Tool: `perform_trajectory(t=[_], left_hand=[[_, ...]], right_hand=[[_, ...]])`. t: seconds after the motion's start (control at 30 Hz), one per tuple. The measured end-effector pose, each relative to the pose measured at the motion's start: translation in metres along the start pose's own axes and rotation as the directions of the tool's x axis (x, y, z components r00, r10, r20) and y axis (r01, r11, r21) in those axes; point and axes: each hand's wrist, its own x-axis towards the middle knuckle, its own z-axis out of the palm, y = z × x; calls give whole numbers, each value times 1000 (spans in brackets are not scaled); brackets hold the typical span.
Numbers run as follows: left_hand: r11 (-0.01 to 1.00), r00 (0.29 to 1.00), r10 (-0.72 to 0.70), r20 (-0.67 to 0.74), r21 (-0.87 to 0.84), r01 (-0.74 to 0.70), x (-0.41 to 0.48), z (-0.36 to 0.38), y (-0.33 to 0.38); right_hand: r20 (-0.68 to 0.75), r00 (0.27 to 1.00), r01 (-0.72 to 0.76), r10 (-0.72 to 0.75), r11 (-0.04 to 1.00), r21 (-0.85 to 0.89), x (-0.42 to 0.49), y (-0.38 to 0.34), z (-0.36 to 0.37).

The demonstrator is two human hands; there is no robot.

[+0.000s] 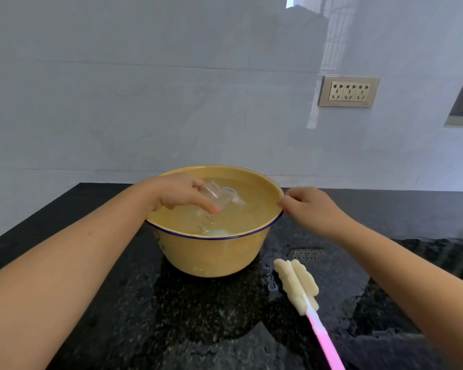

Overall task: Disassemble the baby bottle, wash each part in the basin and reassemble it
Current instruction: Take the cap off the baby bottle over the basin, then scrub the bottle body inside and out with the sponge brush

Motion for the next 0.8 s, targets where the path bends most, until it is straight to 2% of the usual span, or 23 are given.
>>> perform_trajectory(t=[0.1,0.2,0.27,0.3,0.37,0.43,0.63,0.7,0.8], left_hand=[[997,999,1,-34,-78,-4,-3,-1,3],[991,991,87,-104,-92,-97,-5,2,9],[991,975,133,-180,26,-131,-7,6,15],[977,964,163,-213,170,-127,-7,8,17],[864,943,242,-230,492,-102,-6,13,21],[723,926,307,-218,686,-79,-7,16,24],[439,879,439,-184,898,-31,-16,18,27],[333,861,480,-167,943,-3,-17,16,23],[164,794,594,-132,986,41,-14,10,14]], right_hand=[[53,996,-75,75,997,-8,-8,10,-4],[225,963,-126,150,985,-118,-17,19,-4],[335,916,-124,218,952,-280,-24,26,2],[361,902,-92,238,922,-376,-28,30,5],[377,887,-26,267,844,-536,-33,37,12],[375,881,-7,287,802,-597,-38,38,17],[300,929,-33,217,856,-516,-39,38,22],[220,960,-41,171,868,-495,-34,34,17],[23,996,-63,86,856,-513,-24,22,7]])
